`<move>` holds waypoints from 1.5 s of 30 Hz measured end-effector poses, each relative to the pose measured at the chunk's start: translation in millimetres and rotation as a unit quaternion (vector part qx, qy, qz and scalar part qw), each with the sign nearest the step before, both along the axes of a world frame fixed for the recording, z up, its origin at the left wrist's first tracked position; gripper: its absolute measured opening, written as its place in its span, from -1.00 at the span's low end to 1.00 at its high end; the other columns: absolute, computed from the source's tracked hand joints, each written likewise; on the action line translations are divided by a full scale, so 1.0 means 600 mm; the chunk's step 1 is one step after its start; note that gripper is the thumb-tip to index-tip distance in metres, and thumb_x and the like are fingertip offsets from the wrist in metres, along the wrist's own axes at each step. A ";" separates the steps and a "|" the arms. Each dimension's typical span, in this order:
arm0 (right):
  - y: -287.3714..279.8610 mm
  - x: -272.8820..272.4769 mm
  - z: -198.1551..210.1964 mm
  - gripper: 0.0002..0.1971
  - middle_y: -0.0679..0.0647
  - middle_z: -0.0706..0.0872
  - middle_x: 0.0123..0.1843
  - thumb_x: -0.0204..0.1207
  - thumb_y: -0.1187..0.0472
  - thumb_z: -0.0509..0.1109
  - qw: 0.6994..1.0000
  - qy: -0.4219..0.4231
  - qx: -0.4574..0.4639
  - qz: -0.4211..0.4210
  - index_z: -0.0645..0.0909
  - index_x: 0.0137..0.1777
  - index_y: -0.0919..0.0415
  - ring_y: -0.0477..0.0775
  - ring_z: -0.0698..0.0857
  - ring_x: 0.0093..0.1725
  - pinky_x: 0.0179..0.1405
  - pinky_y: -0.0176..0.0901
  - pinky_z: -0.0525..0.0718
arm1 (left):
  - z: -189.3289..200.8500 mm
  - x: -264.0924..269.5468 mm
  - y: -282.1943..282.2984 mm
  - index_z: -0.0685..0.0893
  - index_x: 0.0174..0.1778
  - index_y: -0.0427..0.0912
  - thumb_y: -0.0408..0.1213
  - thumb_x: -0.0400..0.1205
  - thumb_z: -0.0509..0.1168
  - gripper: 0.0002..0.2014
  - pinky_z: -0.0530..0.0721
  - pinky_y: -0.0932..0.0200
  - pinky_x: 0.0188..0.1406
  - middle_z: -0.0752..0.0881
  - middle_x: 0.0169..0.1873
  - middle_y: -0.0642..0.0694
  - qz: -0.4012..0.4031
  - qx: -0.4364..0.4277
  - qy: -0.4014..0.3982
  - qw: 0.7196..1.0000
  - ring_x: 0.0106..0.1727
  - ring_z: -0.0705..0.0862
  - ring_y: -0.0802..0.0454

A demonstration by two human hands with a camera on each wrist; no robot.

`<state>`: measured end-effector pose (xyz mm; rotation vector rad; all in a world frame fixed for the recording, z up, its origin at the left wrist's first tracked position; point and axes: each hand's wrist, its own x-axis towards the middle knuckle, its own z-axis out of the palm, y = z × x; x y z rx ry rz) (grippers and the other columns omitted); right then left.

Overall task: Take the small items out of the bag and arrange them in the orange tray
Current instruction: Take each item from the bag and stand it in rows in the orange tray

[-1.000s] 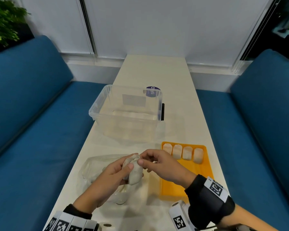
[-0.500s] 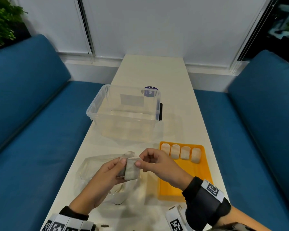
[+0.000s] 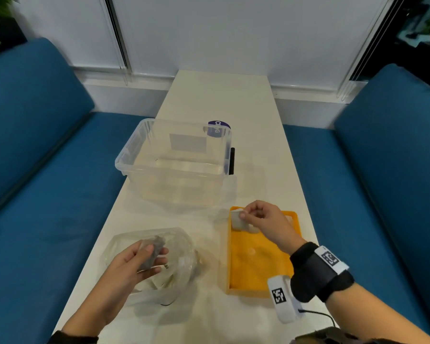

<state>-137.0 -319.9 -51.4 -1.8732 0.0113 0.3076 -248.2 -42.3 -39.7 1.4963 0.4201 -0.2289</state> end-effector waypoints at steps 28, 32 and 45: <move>-0.007 0.081 -0.113 -0.85 0.08 0.68 -0.26 0.49 0.35 0.46 0.981 0.150 -0.121 -0.016 0.59 -0.25 0.16 0.01 0.71 -0.28 -0.01 -0.10 0.78 | -0.015 -0.002 0.003 0.73 0.02 -0.14 0.34 0.09 0.42 -0.26 0.70 0.24 -0.11 0.82 -0.07 -0.05 -0.033 0.026 0.030 0.999 -0.01 0.79 -0.01; -0.006 0.079 -0.103 -0.82 0.07 0.67 -0.26 0.48 0.36 0.46 0.981 0.127 -0.145 -0.012 0.56 -0.26 0.13 0.08 0.73 -0.20 0.01 -0.07 0.77 | -0.013 0.002 -0.005 0.71 0.03 -0.16 -0.05 0.64 0.23 -0.72 0.73 0.36 -0.26 0.83 -0.09 -0.06 -0.027 0.000 0.049 0.998 -0.01 0.79 -0.03; 0.044 0.016 0.005 -0.93 -0.13 0.66 -0.22 0.55 0.12 0.40 0.976 -0.082 -0.182 0.091 0.65 -0.11 0.09 -0.22 0.57 -0.26 -0.31 -0.51 0.51 | 0.010 0.011 -0.026 0.57 0.21 -0.24 -0.46 0.65 0.17 -0.77 0.73 0.30 -0.01 0.81 0.04 -0.18 -0.095 -0.051 0.007 0.994 0.11 0.77 -0.06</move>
